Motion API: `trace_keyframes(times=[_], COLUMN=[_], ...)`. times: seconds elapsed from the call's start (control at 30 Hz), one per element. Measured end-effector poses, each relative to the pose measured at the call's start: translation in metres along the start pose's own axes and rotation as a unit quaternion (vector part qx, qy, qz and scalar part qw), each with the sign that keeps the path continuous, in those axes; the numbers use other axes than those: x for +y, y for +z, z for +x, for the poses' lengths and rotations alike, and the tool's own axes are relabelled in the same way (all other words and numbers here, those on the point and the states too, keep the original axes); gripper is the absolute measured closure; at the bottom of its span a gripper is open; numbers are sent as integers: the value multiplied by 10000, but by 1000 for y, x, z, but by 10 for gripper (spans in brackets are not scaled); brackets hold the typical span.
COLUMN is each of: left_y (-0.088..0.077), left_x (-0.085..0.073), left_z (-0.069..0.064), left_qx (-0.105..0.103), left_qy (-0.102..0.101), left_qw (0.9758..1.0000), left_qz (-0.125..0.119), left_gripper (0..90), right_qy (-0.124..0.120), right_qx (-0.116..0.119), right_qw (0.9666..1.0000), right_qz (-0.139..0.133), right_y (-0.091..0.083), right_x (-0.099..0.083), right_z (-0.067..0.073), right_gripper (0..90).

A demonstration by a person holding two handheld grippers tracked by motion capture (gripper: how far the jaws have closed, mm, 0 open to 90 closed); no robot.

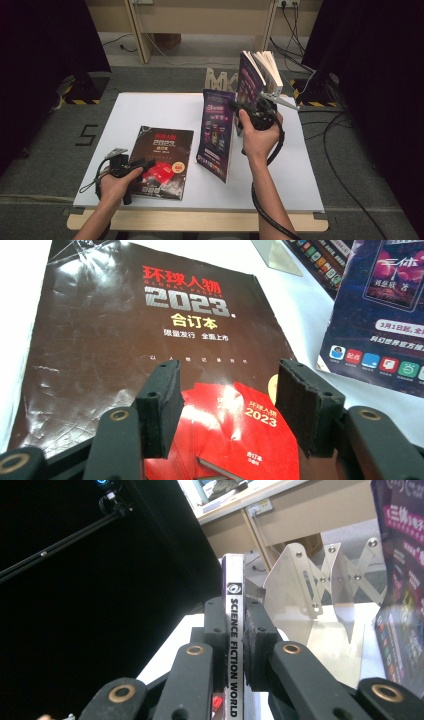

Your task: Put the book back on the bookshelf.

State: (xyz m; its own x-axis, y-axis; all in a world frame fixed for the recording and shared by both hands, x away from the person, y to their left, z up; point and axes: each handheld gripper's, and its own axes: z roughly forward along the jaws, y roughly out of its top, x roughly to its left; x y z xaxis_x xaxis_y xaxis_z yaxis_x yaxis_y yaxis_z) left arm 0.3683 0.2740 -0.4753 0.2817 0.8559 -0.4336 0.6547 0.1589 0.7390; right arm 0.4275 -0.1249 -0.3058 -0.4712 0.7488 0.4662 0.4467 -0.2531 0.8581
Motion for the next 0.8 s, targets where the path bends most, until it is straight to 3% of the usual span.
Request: trace_keyframes(times=[0.07,0.8], left_y=[0,1], left_x=[0,-1], left_z=[0,1], left_qx=[21,21], left_qy=[8,-33], left_qw=[10000,10000], left_qz=[19,24], left_gripper=[429,430], right_qy=[-90,-15], right_qx=[-17,-62], right_qw=[10000,9997], right_qz=[-15,-221], right_y=[0,-7], right_x=[2,10], right_z=[-1,-4], right_gripper=[834,833])
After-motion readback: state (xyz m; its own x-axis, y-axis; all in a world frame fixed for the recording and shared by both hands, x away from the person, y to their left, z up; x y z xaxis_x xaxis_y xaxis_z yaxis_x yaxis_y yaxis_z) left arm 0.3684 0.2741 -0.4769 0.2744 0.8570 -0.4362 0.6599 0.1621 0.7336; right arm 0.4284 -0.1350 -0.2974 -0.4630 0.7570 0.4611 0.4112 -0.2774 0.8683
